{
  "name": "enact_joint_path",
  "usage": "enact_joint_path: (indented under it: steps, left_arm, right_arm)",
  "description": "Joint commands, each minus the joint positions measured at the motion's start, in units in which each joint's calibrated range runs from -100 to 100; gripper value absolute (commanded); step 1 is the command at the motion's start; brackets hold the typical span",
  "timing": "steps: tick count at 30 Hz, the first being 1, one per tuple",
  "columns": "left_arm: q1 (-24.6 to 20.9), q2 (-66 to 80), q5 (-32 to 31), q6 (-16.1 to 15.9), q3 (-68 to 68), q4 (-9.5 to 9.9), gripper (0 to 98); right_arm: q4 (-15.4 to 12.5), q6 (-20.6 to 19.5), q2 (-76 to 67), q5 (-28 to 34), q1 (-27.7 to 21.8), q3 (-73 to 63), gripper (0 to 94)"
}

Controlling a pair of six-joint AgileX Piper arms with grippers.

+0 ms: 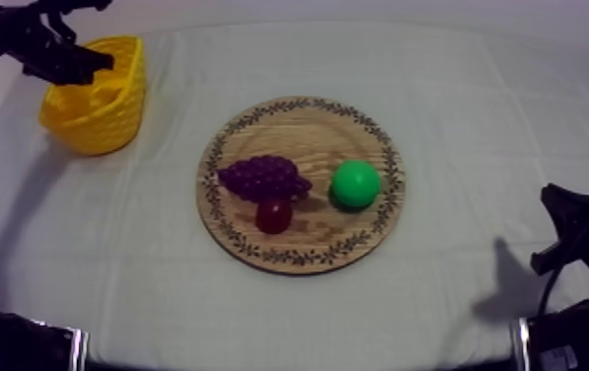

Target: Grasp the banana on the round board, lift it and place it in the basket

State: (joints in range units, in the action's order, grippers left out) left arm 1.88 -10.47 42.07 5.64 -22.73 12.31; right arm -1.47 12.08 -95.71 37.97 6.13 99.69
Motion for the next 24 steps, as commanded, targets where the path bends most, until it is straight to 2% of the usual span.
enact_joint_path:
  steps: [1, 6, 8, 10, 16, 20, 24]
  left_arm:
    - [0.18, 10.94, -3.25, 0.63, -8.84, 0.02, 1.3]
    - [0.32, 27.47, -7.94, 1.21, -23.99, -0.36, 0.3]
    - [0.26, 34.7, -9.4, 0.78, -30.11, -1.07, 0.2]
    - [0.1, 42.02, -10.4, -0.41, -35.8, -2.39, 0.1]
    - [-2.53, 63.26, -11.17, -6.16, -51.75, -8.17, 0.1]
    - [-3.41, 76.77, -9.6, -7.57, -60.81, -9.72, 0.1]
    - [-3.79, 88.15, -8.13, -7.59, -68.56, -10.52, 0.1]
  right_arm:
    - [-0.02, 0.01, -0.04, 0.01, -0.01, -0.03, 0.5]
    - [-0.02, 0.01, -0.04, 0.01, -0.01, -0.03, 0.5]
    - [-0.02, 0.0, -0.04, 0.01, -0.01, -0.03, 0.5]
    - [-0.02, -0.01, -0.04, 0.01, -0.01, -0.03, 0.5]
    - [-0.02, 0.01, -0.04, 0.01, -0.01, -0.03, 0.5]
    - [-0.02, 0.01, -0.04, 0.01, -0.01, -0.03, 0.5]
    - [-0.02, 0.01, -0.04, 0.01, -0.01, -0.03, 0.5]
